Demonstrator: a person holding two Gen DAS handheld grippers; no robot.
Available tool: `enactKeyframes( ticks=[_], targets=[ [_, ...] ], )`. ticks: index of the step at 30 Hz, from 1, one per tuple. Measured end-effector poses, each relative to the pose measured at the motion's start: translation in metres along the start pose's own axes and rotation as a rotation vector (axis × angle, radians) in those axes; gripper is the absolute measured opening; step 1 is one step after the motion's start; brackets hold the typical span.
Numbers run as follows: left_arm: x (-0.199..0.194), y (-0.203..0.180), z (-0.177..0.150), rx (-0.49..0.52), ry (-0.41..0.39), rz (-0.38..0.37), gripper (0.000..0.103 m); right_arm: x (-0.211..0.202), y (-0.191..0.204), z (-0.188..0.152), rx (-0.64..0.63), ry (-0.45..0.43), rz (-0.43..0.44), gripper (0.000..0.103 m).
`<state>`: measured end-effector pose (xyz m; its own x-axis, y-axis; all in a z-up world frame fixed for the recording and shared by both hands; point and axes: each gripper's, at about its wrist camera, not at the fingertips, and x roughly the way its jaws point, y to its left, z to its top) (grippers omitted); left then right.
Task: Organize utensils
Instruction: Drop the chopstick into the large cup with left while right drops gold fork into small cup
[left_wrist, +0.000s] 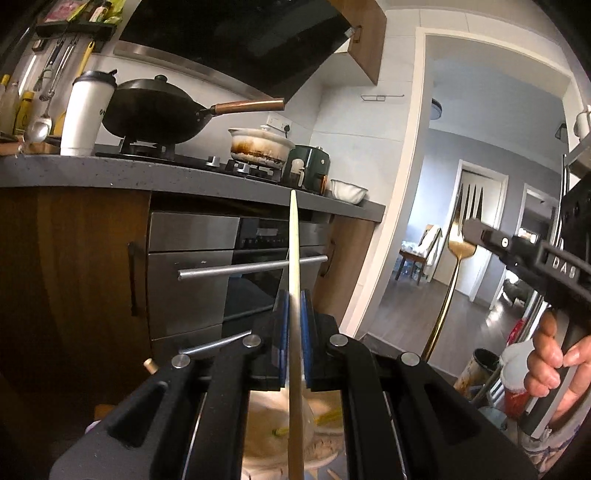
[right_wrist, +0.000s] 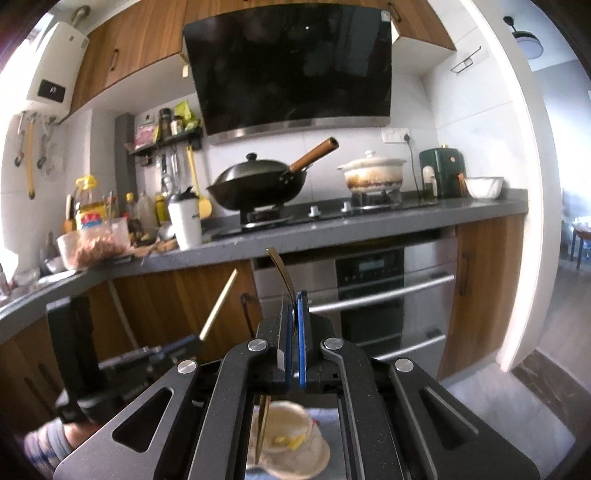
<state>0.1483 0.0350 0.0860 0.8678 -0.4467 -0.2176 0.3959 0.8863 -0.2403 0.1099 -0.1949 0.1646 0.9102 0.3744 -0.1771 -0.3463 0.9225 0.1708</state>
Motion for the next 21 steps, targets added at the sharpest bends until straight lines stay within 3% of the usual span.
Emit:
enactKeyframes(
  ticks=[4,12,16,21],
  targets=[
    [0.015,0.004,-0.006,0.003,-0.041,0.025,0.006,0.013,-0.004,0.0,0.008,-0.014,-0.025,0.003],
    [0.022,-0.008,-0.028,0.117,-0.122,0.099,0.006,0.045,-0.009,-0.026,-0.022,0.015,-0.083,0.003],
    [0.023,-0.012,-0.038,0.163,-0.108,0.108,0.006,0.06,-0.013,-0.041,-0.013,0.056,-0.086,0.003],
    [0.024,-0.007,-0.046,0.142,-0.067,0.11,0.006,0.072,-0.013,-0.059,-0.007,0.101,-0.07,0.003]
  ],
)
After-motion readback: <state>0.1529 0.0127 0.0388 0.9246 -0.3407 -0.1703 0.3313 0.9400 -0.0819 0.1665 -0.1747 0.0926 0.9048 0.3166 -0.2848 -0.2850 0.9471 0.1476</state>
